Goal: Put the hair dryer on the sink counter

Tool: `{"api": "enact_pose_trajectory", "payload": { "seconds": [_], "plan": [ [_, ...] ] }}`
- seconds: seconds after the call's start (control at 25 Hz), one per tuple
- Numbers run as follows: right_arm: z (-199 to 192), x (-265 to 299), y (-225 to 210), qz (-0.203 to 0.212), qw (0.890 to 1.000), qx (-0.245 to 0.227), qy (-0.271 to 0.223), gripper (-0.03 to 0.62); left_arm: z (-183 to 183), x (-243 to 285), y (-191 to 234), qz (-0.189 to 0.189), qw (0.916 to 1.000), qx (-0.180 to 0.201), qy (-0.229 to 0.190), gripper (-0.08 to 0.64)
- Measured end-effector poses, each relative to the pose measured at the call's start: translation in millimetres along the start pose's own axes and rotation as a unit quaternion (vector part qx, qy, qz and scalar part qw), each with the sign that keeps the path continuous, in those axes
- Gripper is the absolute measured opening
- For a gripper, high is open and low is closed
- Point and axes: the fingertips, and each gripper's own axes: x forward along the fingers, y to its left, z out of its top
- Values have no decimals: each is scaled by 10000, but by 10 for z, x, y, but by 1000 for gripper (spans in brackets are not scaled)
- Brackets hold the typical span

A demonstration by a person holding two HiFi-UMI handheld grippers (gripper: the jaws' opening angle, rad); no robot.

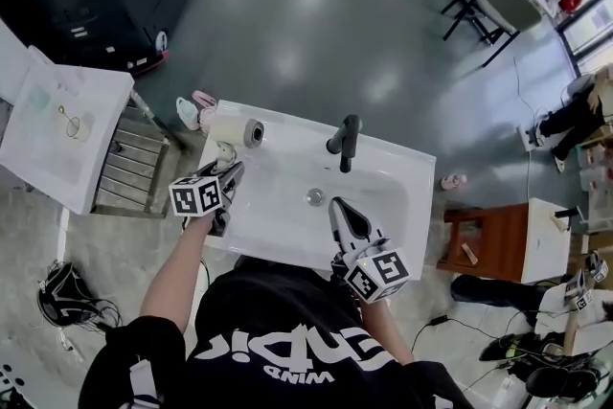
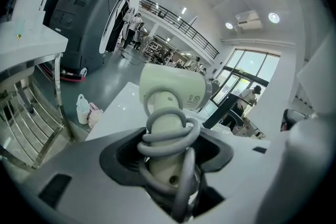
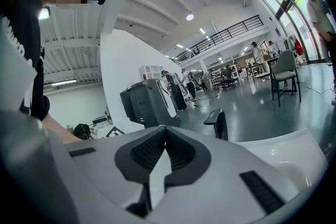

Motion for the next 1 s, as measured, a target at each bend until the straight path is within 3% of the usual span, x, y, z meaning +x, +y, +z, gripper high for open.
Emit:
{"api": "enact_pose_trajectory", "payload": {
  "seconds": [1.0],
  "plan": [
    [-18,-104,-30,-96,9999,23,19,18,7,320,313,809,9942,176,685,265]
  ]
}}
